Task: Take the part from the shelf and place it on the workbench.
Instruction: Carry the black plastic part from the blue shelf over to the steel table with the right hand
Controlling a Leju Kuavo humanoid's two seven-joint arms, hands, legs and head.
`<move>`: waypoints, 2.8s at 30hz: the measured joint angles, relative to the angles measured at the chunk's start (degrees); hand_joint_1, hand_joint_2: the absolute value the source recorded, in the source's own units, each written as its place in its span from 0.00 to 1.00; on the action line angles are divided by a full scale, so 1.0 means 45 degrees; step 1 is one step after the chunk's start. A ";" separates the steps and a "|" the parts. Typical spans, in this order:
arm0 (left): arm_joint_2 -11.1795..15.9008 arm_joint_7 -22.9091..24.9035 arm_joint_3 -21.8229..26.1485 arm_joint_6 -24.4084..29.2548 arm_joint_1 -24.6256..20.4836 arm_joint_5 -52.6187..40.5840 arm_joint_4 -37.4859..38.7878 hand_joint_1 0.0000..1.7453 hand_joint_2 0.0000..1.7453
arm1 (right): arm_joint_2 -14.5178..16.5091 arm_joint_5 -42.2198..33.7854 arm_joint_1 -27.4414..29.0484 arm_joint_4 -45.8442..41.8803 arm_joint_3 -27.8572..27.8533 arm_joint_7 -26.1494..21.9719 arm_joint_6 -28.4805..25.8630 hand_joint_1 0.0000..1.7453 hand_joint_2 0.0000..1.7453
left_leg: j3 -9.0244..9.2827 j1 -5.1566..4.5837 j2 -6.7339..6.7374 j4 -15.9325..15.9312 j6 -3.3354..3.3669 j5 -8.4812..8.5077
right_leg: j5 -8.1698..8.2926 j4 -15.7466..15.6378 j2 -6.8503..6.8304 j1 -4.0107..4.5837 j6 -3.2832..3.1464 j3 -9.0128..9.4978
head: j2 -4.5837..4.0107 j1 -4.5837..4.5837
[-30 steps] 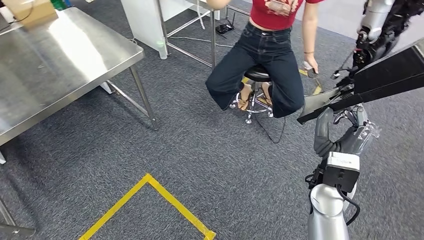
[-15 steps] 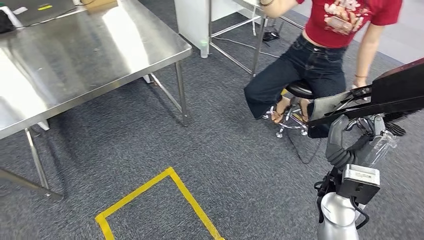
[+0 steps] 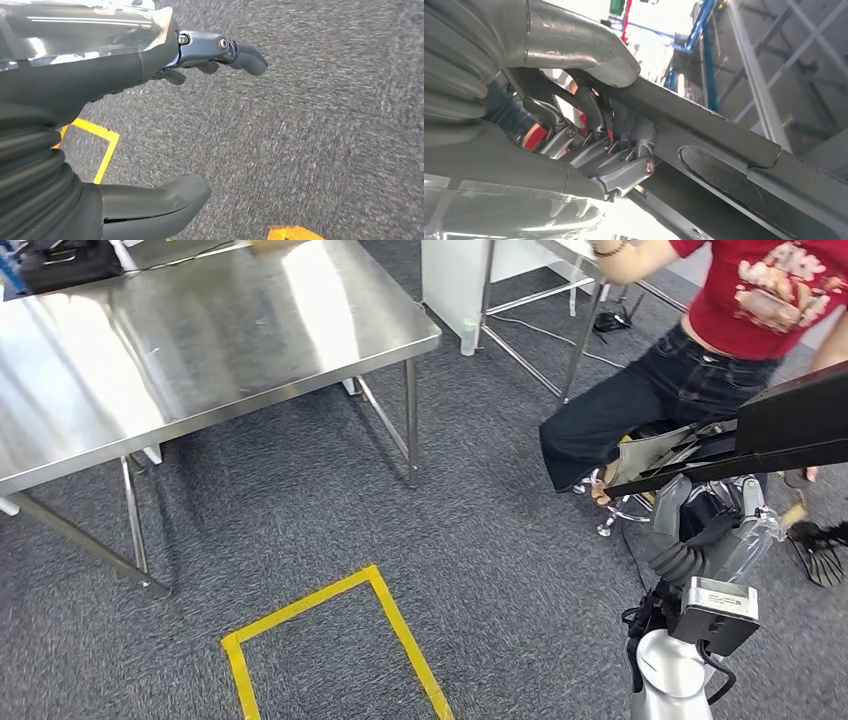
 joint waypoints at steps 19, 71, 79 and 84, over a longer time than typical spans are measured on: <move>-0.0206 -0.0313 0.0108 0.0157 0.0120 0.0101 0.0029 0.00 1.00 | -0.0336 -0.0303 -0.0132 -0.0149 -0.0051 -0.0028 0.0353 1.00 1.00 | 0.0311 0.0067 -0.2727 -0.0689 0.0112 0.0196 | 0.0278 0.0009 0.1873 -0.0118 0.0351 -0.0237 | 0.0000 0.0083; -0.1455 -0.0928 0.0714 0.0899 -0.0553 0.0679 -0.0534 0.00 1.00 | -0.0310 0.0197 -0.1101 0.0072 -0.0136 0.0419 0.1553 1.00 1.00 | -0.1897 0.0359 -0.0907 0.3114 -0.0148 -0.2250 | -0.0344 -0.0180 0.1299 -0.0331 0.0245 0.0820 | -0.0004 0.0040; -0.1399 -0.0754 0.0804 0.1079 -0.0392 0.0616 -0.0732 0.00 1.00 | 0.0006 0.0442 -0.0719 0.0004 -0.0153 0.0495 0.1749 1.00 1.00 | -0.1812 -0.0499 -0.1544 -0.0297 0.0895 0.1878 | -0.1900 -0.0617 0.1676 0.0208 0.0144 0.2395 | -0.0004 0.0097; -0.1490 -0.0691 0.0792 0.1104 -0.0592 0.0520 -0.0765 0.00 1.00 | 0.0032 0.0492 -0.0599 -0.0135 -0.0198 0.0492 0.1774 1.00 1.00 | -0.1276 -0.0478 -0.1495 -0.0342 0.1058 0.1433 | -0.2977 0.2320 0.1504 0.0242 0.0140 0.0759 | 0.0000 0.0119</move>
